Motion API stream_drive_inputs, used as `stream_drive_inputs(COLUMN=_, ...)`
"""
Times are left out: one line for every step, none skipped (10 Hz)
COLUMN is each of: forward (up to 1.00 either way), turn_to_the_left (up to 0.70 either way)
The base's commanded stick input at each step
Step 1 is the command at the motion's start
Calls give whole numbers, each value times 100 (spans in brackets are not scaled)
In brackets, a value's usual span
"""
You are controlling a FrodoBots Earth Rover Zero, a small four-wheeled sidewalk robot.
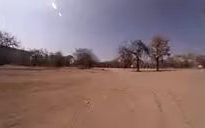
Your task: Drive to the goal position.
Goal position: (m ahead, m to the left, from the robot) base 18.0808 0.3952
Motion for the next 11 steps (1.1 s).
stream_drive_inputs(forward=100, turn_to_the_left=0)
stream_drive_inputs(forward=100, turn_to_the_left=0)
stream_drive_inputs(forward=100, turn_to_the_left=0)
stream_drive_inputs(forward=100, turn_to_the_left=0)
stream_drive_inputs(forward=100, turn_to_the_left=0)
stream_drive_inputs(forward=100, turn_to_the_left=0)
stream_drive_inputs(forward=100, turn_to_the_left=0)
stream_drive_inputs(forward=100, turn_to_the_left=0)
stream_drive_inputs(forward=100, turn_to_the_left=0)
stream_drive_inputs(forward=100, turn_to_the_left=0)
stream_drive_inputs(forward=100, turn_to_the_left=0)
